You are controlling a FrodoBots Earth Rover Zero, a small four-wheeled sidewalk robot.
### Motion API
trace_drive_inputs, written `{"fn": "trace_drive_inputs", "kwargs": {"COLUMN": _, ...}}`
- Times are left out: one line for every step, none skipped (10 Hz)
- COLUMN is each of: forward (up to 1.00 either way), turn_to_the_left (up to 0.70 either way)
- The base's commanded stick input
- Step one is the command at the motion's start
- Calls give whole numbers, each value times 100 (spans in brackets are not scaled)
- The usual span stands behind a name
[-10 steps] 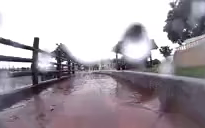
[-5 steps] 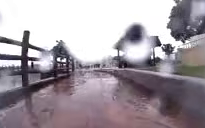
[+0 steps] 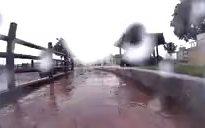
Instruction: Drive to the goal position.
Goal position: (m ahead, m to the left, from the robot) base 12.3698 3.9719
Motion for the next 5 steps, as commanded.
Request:
{"fn": "trace_drive_inputs", "kwargs": {"forward": 100, "turn_to_the_left": 0}}
{"fn": "trace_drive_inputs", "kwargs": {"forward": 100, "turn_to_the_left": 0}}
{"fn": "trace_drive_inputs", "kwargs": {"forward": 100, "turn_to_the_left": 8}}
{"fn": "trace_drive_inputs", "kwargs": {"forward": 100, "turn_to_the_left": 21}}
{"fn": "trace_drive_inputs", "kwargs": {"forward": 100, "turn_to_the_left": 12}}
